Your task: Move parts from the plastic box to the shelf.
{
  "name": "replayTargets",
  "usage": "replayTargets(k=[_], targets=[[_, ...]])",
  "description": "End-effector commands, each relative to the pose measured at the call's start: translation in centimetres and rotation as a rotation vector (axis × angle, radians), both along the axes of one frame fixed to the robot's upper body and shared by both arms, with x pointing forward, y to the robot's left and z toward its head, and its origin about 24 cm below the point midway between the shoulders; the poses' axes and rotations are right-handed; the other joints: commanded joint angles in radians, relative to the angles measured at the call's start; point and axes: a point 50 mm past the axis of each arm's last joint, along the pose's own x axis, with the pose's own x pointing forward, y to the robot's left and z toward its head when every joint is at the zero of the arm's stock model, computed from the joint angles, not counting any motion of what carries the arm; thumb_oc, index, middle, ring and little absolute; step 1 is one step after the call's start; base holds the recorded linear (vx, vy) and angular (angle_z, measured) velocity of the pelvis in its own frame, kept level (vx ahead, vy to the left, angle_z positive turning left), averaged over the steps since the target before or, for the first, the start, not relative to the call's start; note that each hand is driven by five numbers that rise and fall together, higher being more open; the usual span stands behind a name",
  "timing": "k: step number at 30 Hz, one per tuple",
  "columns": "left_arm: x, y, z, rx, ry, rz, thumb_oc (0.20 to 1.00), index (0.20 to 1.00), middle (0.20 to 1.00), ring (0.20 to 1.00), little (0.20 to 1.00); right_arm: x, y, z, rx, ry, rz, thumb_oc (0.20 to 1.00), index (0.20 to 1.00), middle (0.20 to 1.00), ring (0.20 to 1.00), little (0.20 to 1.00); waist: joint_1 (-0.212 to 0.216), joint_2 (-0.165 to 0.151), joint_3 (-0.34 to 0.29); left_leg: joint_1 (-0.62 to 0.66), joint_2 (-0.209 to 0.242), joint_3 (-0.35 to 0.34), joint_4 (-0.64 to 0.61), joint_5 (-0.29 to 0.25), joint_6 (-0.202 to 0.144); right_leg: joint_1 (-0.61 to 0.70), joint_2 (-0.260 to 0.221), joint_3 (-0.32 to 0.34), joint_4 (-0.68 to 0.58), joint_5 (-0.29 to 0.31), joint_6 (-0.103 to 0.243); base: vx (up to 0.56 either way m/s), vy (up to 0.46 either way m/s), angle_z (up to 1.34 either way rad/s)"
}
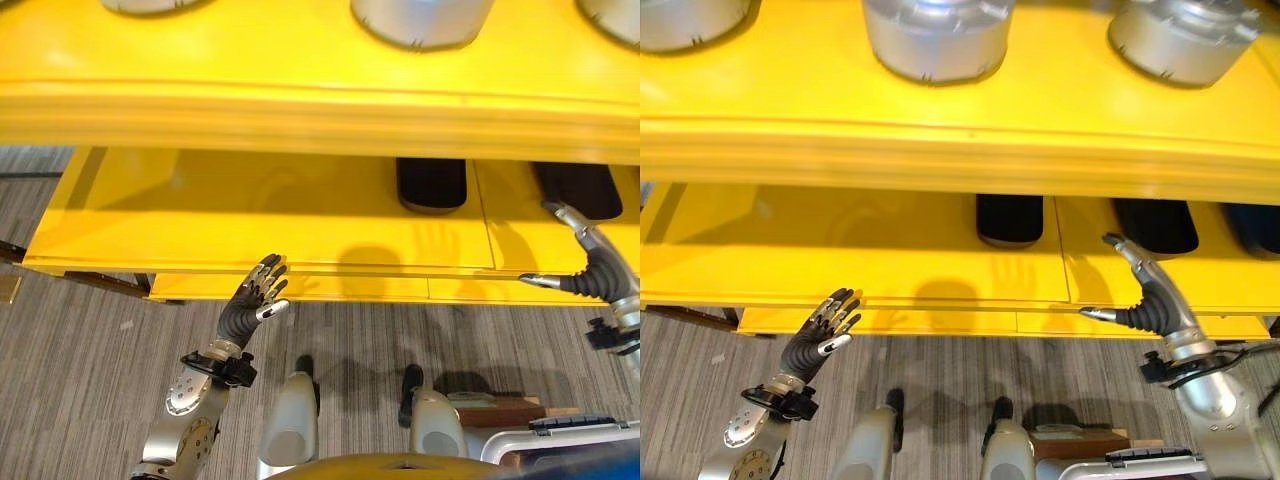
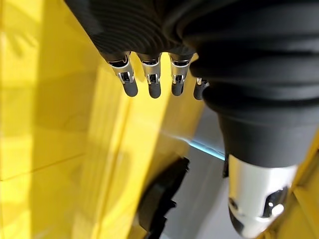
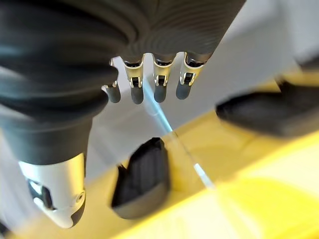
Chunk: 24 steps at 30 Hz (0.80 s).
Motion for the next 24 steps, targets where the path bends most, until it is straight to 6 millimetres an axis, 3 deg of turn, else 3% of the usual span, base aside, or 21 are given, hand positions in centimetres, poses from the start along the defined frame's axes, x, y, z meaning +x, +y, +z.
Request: replayTargets(k=[1,4,6,10,11,16,24], targets=[[0.2,0.8,1.1,0.045,-0.07,-0.011,1.0,1.0,1.0,1.0,1.0,0.7,0.0,3.2,0.024,-0.104,0.094,1.0,1.0,1.0,1.0,1.0,0.011,-0.018,-0.03,0.009,0.051,-0.035,-0.16,0.182,-0.039,-0.025,-0.011,0.051,0.074,0.034,0.058,0.07,-0.049,-0.16],[-0.2,1.0,0.7,0.045,-0.06,0.018,1.0,1.0,1.0,1.0,1.0,-0.4,0.5,0.6,0.133,-0.015,0.092,1.0,1.0,1.0,1.0,1.0,0.001,-0.006,-0.076,0.073,0.07,-0.012,-0.264,0.221,-0.051,0.037,-0.006,0.048,-0.032,0.071,0.069,0.09,-0.031,-0.1],[-0.7,0.7,0.0,0.039,-0.041,0.051,1.0,1.0,1.0,1.0,1.0,-1.8,2.0,-2.7,0.254,0.115,0.112,1.0,1.0,1.0,1.0,1.0,-0.009,0.011,-0.147,0.162,0.09,0.028,-0.386,0.26,-0.065,0.116,0.0,0.045,-0.163,0.114,0.079,0.12,-0.029,-0.22],[-0.8,0.8,0.0,0.04,-0.04,0.052,1.0,1.0,1.0,1.0,1.0,-1.8,2.0,-2.7,0.254,0.116,0.113,1.0,1.0,1.0,1.0,1.0,-0.007,0.011,-0.146,0.168,0.091,0.03,-0.391,0.262,-0.065,0.12,0.001,0.047,-0.167,0.116,0.079,0.03,-0.002,-0.12],[-0.9,0.4,-0.5,0.029,-0.025,0.072,1.0,1.0,1.0,1.0,1.0,-2.6,3.1,-4.5,0.346,0.178,0.111,1.0,1.0,1.0,1.0,1.0,-0.021,0.024,-0.195,0.204,0.096,0.055,-0.412,0.259,-0.066,0.148,-0.006,0.056,-0.202,0.129,0.083,0.08,0.002,0.01],[-1.1,0.2,-1.5,0.019,0.016,0.115,1.0,1.0,1.0,1.0,1.0,-3.0,4.3,-6.7,0.583,0.216,0.081,1.0,1.0,1.0,1.0,1.0,-0.03,0.039,-0.226,0.239,0.102,0.078,-0.413,0.248,-0.066,0.17,-0.006,0.077,-0.219,0.132,0.081,0.05,0.001,-0.21],[-1.7,0.2,-2.2,-0.008,0.053,0.145,1.0,1.0,1.0,1.0,1.0,-3.4,3.9,-6.9,0.606,0.23,0.063,1.0,1.0,1.0,1.0,1.0,-0.042,0.069,-0.216,0.258,0.131,0.083,-0.392,0.254,-0.076,0.174,0.02,0.104,-0.188,0.094,0.059,0.02,-0.031,-0.04]])
